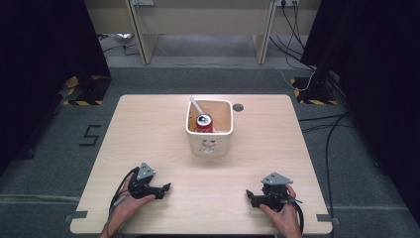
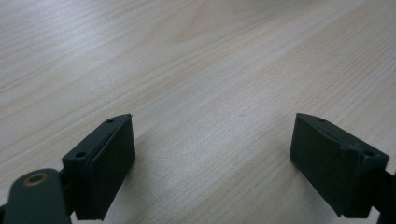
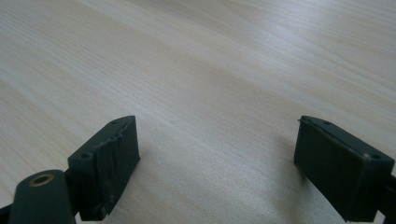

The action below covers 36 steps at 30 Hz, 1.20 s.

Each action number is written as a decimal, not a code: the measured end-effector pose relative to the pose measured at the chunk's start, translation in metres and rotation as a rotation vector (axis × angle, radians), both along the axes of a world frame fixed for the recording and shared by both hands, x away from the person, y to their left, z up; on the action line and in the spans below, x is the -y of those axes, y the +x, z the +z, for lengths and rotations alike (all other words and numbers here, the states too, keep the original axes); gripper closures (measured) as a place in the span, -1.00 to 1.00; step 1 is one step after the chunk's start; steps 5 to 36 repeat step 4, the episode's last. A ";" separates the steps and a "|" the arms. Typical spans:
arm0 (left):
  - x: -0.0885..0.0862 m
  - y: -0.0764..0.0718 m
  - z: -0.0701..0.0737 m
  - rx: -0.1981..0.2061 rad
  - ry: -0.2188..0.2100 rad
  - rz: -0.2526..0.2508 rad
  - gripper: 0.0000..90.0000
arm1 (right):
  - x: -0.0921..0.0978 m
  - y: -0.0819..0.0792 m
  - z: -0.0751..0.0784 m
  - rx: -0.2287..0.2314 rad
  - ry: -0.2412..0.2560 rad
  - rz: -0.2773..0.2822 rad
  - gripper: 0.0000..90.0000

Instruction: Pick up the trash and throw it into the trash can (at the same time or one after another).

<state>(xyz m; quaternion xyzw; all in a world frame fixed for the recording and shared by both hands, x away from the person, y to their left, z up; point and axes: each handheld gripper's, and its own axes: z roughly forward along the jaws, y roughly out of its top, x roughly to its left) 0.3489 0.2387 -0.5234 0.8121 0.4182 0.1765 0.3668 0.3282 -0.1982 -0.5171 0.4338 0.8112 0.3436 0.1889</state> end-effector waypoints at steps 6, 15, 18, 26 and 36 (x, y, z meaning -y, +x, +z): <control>0.000 0.000 0.000 0.000 0.000 0.000 -0.71 | 0.000 0.000 0.000 0.000 0.000 0.000 -0.68; 0.000 0.000 0.000 0.000 0.000 0.000 -0.71 | 0.000 0.000 0.000 0.000 0.000 0.000 -0.68; 0.000 0.000 0.000 0.000 0.000 0.000 -0.71 | 0.000 0.000 0.000 0.000 0.000 0.000 -0.68; 0.000 0.000 0.000 0.000 0.000 0.000 -0.71 | 0.000 0.000 0.000 0.000 0.000 0.000 -0.68; 0.000 0.000 0.000 0.000 0.000 0.000 -0.71 | 0.000 0.000 0.000 0.000 0.000 0.000 -0.68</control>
